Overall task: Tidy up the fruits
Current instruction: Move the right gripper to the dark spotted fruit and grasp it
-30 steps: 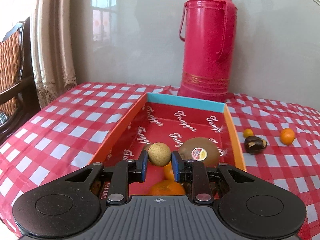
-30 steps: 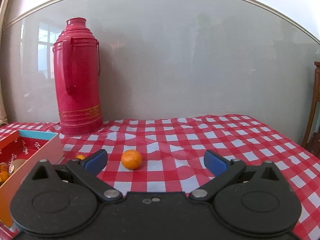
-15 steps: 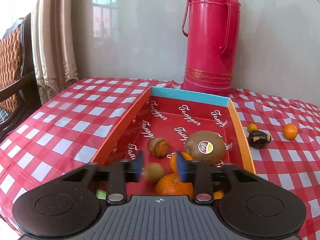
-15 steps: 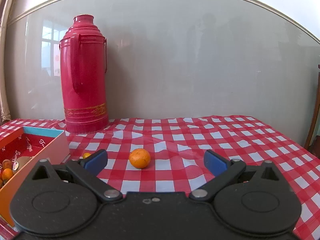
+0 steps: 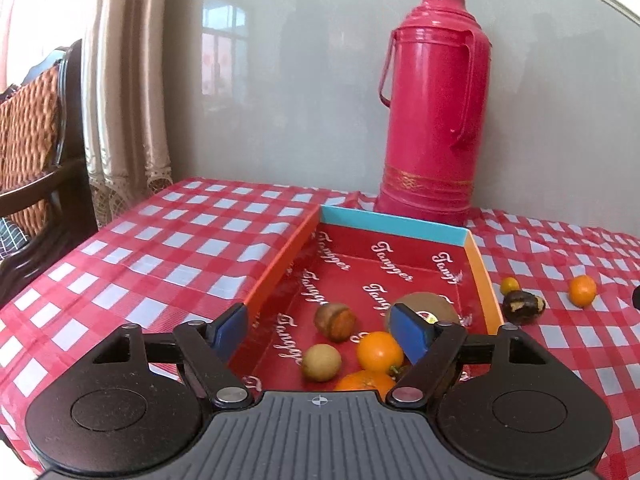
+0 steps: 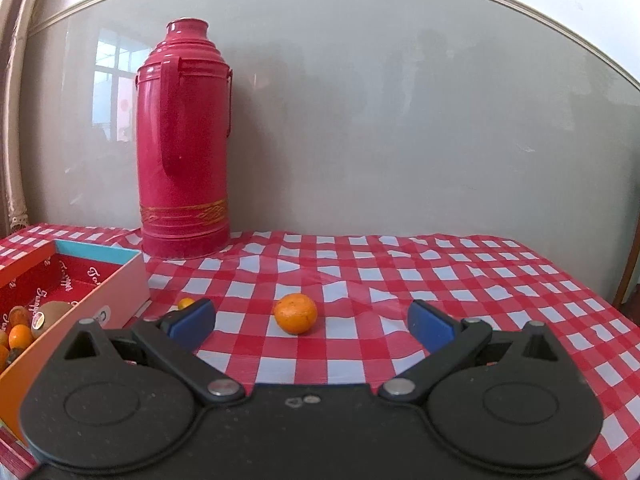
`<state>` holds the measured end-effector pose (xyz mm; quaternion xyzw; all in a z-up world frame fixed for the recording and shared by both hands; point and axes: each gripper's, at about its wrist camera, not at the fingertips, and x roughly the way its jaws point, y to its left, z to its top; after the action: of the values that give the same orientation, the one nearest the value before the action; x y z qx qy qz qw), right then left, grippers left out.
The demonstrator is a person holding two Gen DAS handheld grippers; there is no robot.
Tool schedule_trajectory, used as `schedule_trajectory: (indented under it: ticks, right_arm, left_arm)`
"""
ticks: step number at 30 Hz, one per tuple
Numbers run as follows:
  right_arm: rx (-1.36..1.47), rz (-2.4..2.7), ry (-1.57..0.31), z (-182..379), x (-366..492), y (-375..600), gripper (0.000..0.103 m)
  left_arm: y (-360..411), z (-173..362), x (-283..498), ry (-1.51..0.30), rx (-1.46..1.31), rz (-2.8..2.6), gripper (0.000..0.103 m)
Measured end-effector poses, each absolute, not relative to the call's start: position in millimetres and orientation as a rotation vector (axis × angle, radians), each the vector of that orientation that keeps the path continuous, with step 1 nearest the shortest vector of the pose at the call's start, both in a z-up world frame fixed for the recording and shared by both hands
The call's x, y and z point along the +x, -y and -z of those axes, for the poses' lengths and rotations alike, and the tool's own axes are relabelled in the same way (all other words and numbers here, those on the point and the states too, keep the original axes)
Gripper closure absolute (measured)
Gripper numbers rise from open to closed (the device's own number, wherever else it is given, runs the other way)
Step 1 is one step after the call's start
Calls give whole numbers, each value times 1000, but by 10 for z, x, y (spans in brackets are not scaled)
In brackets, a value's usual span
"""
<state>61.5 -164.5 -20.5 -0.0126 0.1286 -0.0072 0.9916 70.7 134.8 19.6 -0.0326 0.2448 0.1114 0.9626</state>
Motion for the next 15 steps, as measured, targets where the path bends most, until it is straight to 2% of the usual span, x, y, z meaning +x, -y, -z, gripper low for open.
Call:
schedule_trajectory:
  ticks: [4, 15]
  right_arm:
    - [-24, -12, -262, 197, 664, 1593, 6]
    - [-66, -99, -315, 241, 878, 1303, 9]
  left_arm:
    - [-1468, -237, 614, -458, -75, -258, 9]
    - [-2022, -226, 403, -454, -137, -351, 9]
